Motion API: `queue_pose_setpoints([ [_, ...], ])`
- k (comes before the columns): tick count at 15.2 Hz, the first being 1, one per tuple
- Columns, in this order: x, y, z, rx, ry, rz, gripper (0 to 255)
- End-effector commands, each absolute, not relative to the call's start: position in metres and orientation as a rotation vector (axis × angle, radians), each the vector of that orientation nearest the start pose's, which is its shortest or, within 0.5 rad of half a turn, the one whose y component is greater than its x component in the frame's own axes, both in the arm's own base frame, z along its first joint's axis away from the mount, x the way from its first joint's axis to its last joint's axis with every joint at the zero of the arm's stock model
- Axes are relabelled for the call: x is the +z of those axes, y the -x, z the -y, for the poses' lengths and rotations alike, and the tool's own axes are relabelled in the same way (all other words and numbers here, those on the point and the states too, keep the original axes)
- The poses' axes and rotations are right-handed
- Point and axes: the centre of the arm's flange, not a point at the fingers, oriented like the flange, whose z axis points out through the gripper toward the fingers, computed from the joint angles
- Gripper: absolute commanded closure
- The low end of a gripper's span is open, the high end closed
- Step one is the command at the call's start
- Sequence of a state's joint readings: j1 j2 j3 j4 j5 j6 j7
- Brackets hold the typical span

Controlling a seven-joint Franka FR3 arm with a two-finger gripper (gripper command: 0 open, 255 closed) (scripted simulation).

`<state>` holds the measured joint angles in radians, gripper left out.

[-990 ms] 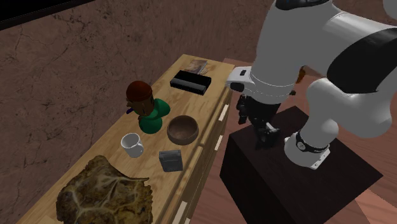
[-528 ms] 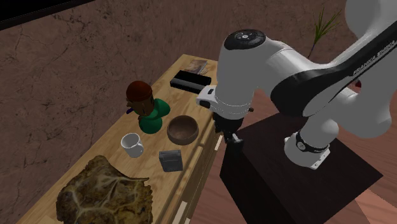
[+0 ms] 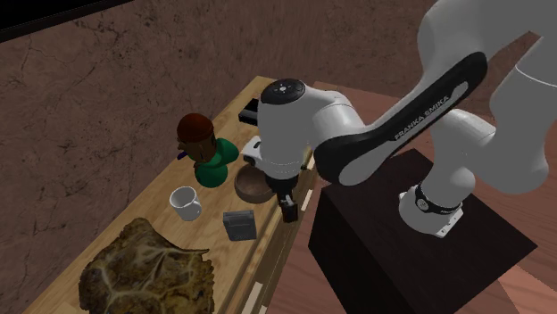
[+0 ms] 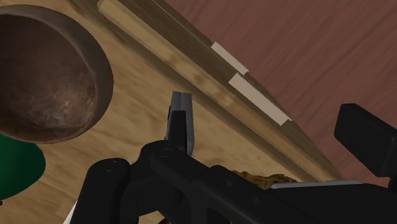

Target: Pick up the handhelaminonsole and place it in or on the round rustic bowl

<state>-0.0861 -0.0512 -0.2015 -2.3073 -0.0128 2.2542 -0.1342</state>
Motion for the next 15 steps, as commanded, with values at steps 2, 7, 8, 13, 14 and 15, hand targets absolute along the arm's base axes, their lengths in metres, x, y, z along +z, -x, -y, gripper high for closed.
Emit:
queue_pose_setpoints([
  [2,0.339,-0.506,0.163,0.005,3.134,-0.229,0],
  [7,0.295,-0.541,0.197,0.006,3.136,-0.232,0],
  [8,0.286,-0.548,0.204,0.006,3.136,-0.232,0],
  [13,0.258,-0.553,0.209,0.006,3.136,-0.233,0],
  [14,0.253,-0.553,0.209,0.006,3.136,-0.233,0],
  [15,0.248,-0.553,0.209,0.006,3.136,-0.233,0],
])
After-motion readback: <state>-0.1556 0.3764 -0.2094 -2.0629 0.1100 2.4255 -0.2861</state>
